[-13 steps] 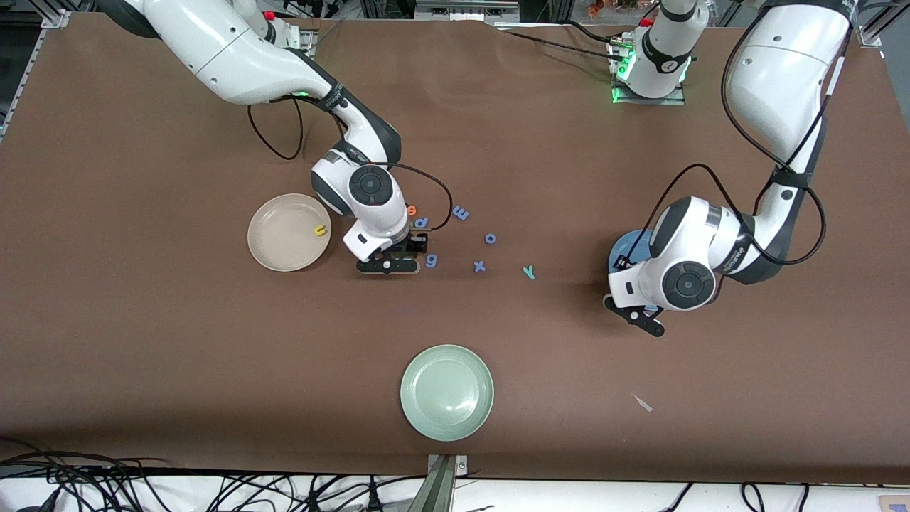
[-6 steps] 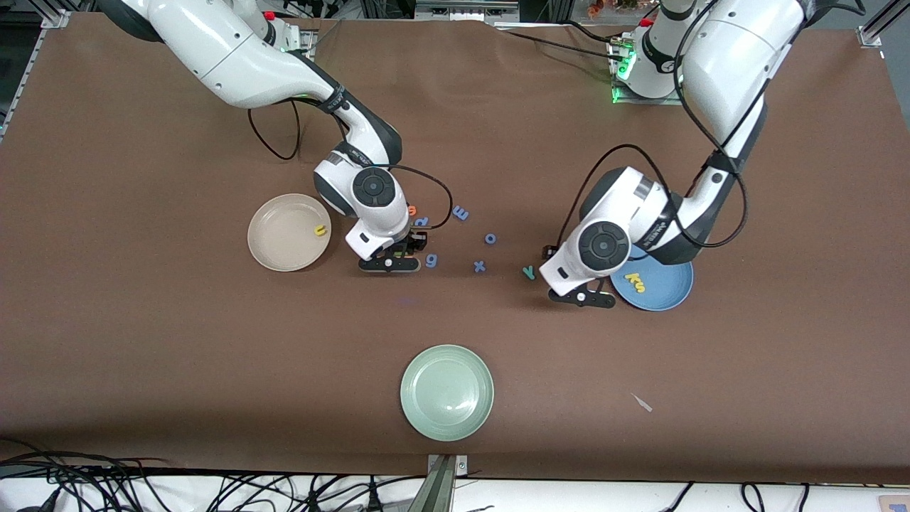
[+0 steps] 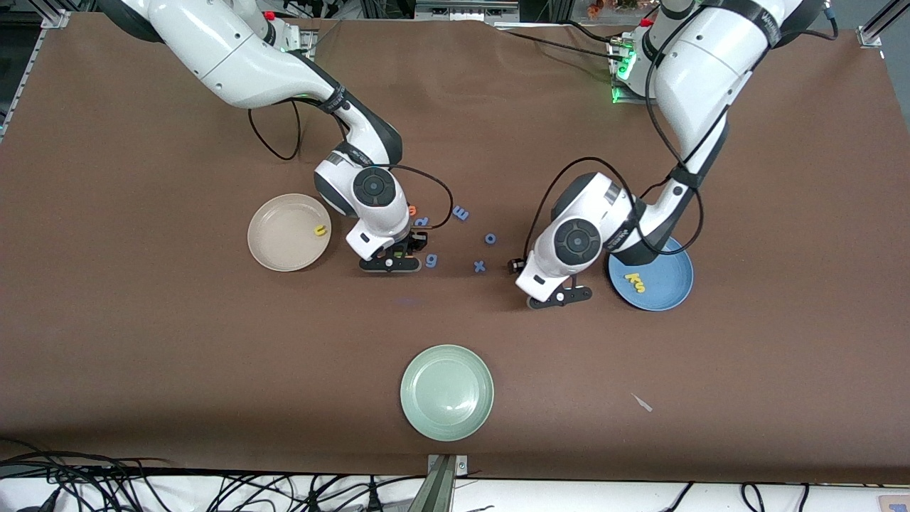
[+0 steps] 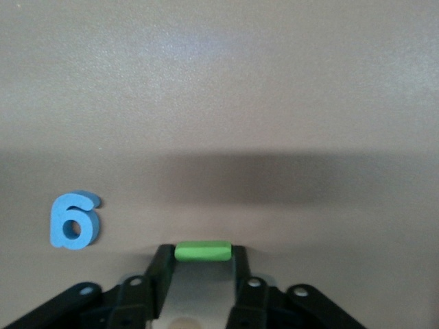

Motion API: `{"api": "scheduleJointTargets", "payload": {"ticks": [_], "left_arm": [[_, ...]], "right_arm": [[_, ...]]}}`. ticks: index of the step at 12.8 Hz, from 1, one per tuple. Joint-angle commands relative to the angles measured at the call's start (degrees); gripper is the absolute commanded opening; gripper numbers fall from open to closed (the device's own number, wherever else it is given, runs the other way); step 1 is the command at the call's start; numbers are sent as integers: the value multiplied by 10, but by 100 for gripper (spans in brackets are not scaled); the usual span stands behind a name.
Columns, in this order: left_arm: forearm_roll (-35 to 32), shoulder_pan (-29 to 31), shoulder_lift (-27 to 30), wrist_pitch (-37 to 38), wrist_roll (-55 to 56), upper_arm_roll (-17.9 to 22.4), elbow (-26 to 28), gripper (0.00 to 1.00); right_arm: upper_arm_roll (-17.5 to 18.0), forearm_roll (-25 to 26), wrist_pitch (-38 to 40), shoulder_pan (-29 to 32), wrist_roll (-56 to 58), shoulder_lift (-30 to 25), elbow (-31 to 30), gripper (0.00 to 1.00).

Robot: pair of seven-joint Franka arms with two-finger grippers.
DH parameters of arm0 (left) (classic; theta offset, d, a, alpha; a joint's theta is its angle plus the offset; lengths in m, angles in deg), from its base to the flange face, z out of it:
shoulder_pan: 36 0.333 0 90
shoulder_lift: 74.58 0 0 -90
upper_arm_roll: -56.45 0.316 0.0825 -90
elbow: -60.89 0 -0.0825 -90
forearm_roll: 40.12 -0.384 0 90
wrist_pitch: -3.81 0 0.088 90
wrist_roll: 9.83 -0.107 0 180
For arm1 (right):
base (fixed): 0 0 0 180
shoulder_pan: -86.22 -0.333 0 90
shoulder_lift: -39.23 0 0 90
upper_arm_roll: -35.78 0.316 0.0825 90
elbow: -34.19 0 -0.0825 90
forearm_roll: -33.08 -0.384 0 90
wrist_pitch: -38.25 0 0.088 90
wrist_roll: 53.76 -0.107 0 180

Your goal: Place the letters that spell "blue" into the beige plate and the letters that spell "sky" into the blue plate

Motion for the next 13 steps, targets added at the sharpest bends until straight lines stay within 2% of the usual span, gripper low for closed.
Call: {"api": "scheduleJointTargets", "payload": {"ticks": [1,2,4,6,7,8,10,11,13], "left_arm": [[4,-11,-26,-34,39,8,-5,80],[1,-11,-26,-35,39,8,-4,78],[-26,-10,-26,-35,42,8,6,72],[-37,-10,-30,-35,44,8,13,70],[-37,-10,-30,-35,44,8,13,64],[-37,-10,-30,-35,44,8,13,57],[-37,-10,-29,-35,44,7,13,23],[-37,-9,-28,-35,44,7,13,12],[-37,-5,-23,-29,43,7,12,10]], "right_arm": [[-4,9,-4,-1,6,1,-1,24],[-6,9,-3,-1,8,1,-1,19],[-7,1,4,3,27,-18,0,18],[-7,-14,50,18,56,-47,-2,18],[-8,-24,70,23,81,-64,-6,18],[-10,-26,87,33,110,-86,-22,18],[-14,-28,91,62,158,-136,-79,19],[-22,-43,91,76,181,-168,-115,19],[-42,-53,90,102,248,-238,-193,23]]}}
